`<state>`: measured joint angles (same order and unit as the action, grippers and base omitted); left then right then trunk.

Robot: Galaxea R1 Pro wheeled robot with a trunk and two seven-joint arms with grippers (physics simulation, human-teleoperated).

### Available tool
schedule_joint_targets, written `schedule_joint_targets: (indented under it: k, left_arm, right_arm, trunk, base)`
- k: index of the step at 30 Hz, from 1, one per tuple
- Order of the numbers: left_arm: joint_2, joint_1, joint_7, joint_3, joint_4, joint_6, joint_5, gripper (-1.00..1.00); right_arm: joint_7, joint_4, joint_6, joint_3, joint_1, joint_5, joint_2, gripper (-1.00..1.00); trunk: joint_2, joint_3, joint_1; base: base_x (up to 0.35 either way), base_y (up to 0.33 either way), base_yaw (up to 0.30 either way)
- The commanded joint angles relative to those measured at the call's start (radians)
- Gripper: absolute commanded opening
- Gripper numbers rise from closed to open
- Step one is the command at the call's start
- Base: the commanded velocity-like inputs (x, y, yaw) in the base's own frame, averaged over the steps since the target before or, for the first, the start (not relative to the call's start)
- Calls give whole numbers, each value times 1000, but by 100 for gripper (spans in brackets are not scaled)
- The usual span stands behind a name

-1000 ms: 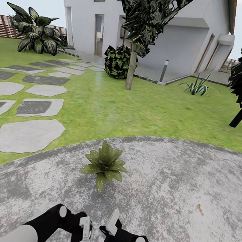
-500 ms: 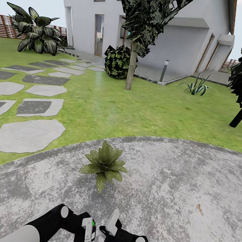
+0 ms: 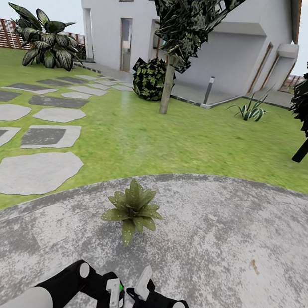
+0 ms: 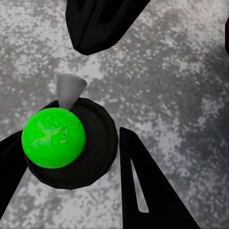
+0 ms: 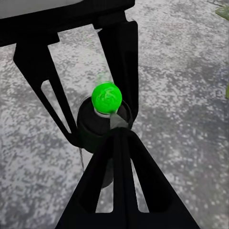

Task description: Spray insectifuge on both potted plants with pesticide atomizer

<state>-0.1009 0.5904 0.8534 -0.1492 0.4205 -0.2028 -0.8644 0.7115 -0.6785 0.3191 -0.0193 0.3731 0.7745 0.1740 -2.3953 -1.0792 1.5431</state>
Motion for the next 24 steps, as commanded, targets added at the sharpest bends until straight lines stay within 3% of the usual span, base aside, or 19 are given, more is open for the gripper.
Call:
schedule_joint_targets:
  k: [1, 24]
  left_arm:
    - [-2, 0, 1, 1, 1, -8, -10, -100]
    - [-13, 0, 0, 2, 1, -9, -10, -100]
  right_arm:
    - [2, -1, 5, -2, 0, 8, 1, -100]
    - [2, -3, 5, -2, 0, 8, 1, -100]
  trunk:
    - [0, -1, 0]
    - [0, -1, 0]
  base:
    - [0, 0, 0]
    - [0, 0, 0]
